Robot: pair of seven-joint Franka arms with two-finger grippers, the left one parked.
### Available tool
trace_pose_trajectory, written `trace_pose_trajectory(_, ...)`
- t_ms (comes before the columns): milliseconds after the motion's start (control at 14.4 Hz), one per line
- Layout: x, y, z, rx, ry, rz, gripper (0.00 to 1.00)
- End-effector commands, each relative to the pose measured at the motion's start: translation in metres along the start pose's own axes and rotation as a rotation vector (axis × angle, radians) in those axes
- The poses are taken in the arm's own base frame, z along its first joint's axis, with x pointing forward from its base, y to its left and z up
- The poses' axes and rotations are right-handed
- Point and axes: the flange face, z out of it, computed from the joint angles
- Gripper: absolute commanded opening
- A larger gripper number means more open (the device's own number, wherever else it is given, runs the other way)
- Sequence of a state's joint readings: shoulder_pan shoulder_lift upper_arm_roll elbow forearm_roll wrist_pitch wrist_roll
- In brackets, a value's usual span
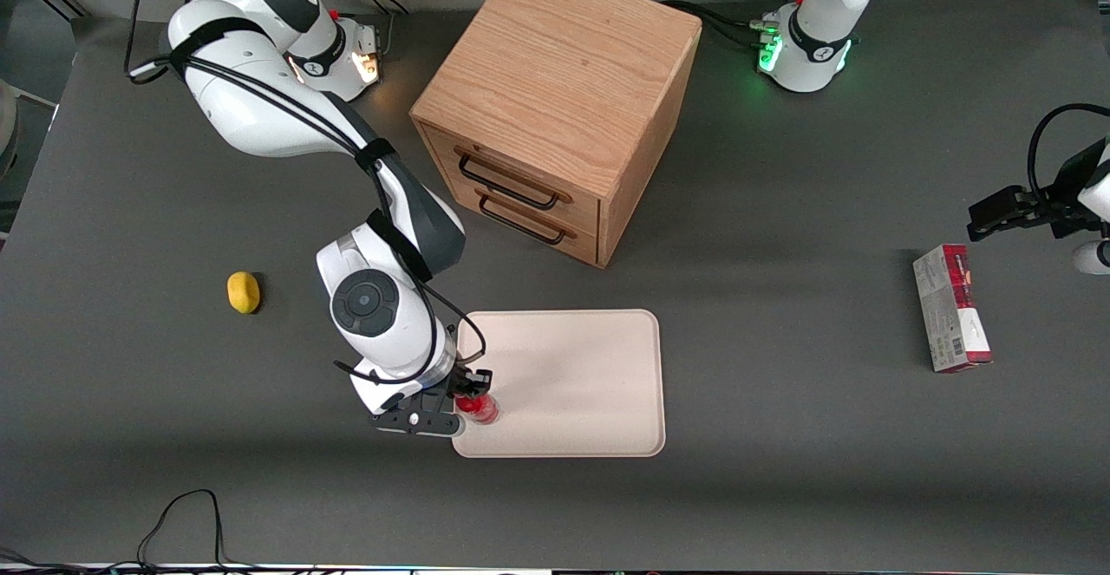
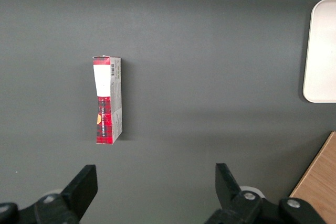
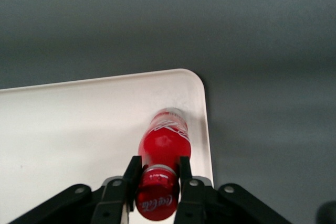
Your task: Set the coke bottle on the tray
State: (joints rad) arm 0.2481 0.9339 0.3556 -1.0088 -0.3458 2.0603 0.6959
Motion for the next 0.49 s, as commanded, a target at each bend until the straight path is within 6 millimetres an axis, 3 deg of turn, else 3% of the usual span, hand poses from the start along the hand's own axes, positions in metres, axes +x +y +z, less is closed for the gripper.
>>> trace_pose_trajectory(0,-0.001,-0.005,0.003,-0.031,0.057,0.018,1.00)
trace_pose_trajectory(139,0.000,-0.005,-0.008,-0.031,0.065,0.019,1.00)
trace_pose_trajectory(416,-0.003,0.011,-0.059,-0.098,0.003,-0.047,1.00)
